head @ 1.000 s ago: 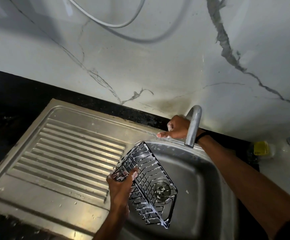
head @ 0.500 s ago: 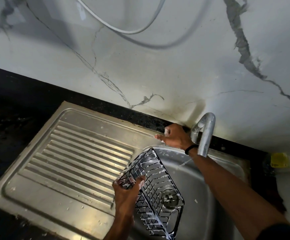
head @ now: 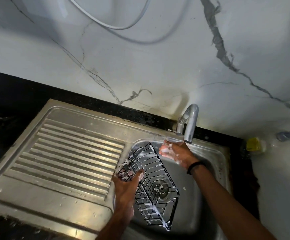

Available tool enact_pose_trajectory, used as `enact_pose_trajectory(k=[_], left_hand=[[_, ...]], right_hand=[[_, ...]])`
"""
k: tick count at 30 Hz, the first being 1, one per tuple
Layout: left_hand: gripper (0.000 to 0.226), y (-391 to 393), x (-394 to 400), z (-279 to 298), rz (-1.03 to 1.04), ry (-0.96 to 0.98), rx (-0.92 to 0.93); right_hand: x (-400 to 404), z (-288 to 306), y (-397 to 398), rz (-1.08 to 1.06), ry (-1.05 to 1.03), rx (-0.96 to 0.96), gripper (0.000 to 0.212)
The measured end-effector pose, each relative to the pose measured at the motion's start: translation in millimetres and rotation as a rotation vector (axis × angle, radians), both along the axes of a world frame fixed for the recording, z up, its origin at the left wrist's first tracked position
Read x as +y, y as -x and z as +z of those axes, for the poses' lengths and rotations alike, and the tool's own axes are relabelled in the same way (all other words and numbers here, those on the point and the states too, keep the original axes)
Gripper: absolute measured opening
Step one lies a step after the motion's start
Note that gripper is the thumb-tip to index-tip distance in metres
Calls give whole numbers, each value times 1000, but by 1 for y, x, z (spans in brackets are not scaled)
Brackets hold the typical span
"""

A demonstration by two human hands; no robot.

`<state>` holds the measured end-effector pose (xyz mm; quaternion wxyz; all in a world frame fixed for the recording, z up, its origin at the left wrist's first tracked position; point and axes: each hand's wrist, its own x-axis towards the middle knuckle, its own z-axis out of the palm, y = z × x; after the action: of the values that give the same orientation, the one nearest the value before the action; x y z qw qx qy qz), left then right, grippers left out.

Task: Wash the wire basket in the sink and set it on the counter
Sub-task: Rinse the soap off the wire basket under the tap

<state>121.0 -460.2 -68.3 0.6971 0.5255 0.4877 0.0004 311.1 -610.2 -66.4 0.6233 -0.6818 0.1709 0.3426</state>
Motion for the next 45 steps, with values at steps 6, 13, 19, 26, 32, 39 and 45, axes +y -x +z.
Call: enact_pose_trajectory(k=[6, 13, 19, 26, 32, 39, 45], left_hand=[[123, 1, 1, 3, 11, 2, -2], [129, -3, 0, 14, 56, 48, -5], [123, 0, 1, 6, 109, 79, -34], [124, 4, 3, 4, 136, 111, -75], [114, 3, 4, 7, 126, 78, -43], [120, 3, 0, 12, 79, 2, 17], [126, 5, -2, 12, 77, 14, 50]], right_hand=[[-10, 18, -15, 188, 53, 120, 23], [3, 16, -33, 359, 201, 161, 38], [14, 33, -27, 214, 191, 137, 24], [25, 31, -22, 126, 306, 74, 9], [31, 38, -24, 212, 414, 13, 31], [31, 33, -25, 208, 450, 22, 34], [30, 24, -27, 180, 486, 2, 37]])
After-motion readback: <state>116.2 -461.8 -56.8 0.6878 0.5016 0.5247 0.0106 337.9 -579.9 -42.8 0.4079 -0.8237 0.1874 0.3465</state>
